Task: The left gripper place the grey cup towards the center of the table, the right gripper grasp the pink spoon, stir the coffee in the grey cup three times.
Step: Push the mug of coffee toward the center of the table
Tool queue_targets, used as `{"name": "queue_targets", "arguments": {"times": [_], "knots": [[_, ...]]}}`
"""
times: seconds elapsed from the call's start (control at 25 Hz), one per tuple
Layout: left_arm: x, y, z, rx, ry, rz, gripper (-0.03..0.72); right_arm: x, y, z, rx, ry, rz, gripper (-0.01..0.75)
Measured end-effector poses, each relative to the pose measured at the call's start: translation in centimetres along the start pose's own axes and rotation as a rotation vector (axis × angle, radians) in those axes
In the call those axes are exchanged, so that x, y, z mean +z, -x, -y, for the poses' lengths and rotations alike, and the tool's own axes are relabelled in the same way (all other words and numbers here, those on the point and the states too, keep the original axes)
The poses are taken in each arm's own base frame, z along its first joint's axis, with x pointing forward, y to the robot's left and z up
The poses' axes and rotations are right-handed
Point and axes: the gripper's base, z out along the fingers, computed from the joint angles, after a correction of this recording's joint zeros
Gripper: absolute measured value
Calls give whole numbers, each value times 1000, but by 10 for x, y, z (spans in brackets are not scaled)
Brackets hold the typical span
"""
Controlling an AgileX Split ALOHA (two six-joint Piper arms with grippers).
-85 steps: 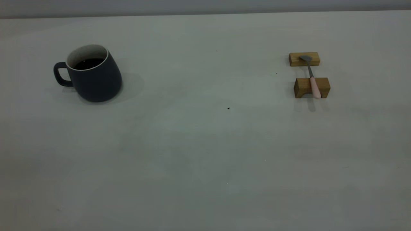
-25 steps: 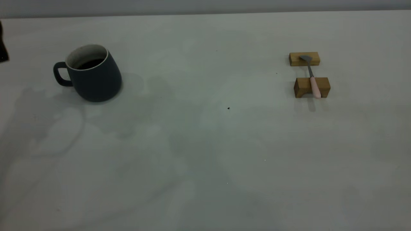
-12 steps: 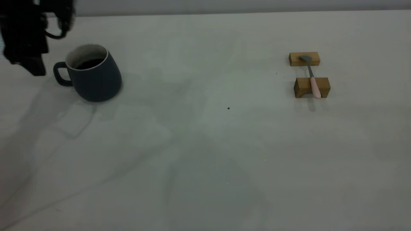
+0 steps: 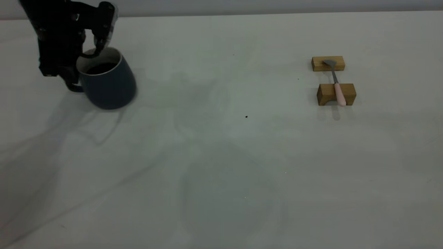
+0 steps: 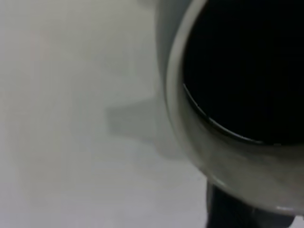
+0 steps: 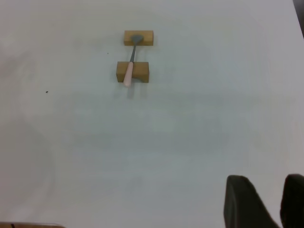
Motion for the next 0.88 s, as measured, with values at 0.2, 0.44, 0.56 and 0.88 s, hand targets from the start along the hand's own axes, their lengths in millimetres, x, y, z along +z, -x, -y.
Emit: {"name": "queue_targets", "arguments": {"times": [0.2, 0.44, 0.56, 0.88], "knots": [[-6, 38, 4, 15, 22, 18, 278, 0, 0, 0, 0, 0, 0, 238], [-13, 82, 14, 26, 43, 45, 248, 0, 0, 0, 0, 0, 0, 238], [-17, 103, 21, 49, 49, 56, 248, 0, 0, 0, 0, 0, 0, 238], [-24, 138, 34, 78, 67, 82, 281, 0, 0, 0, 0, 0, 0, 238]]}}
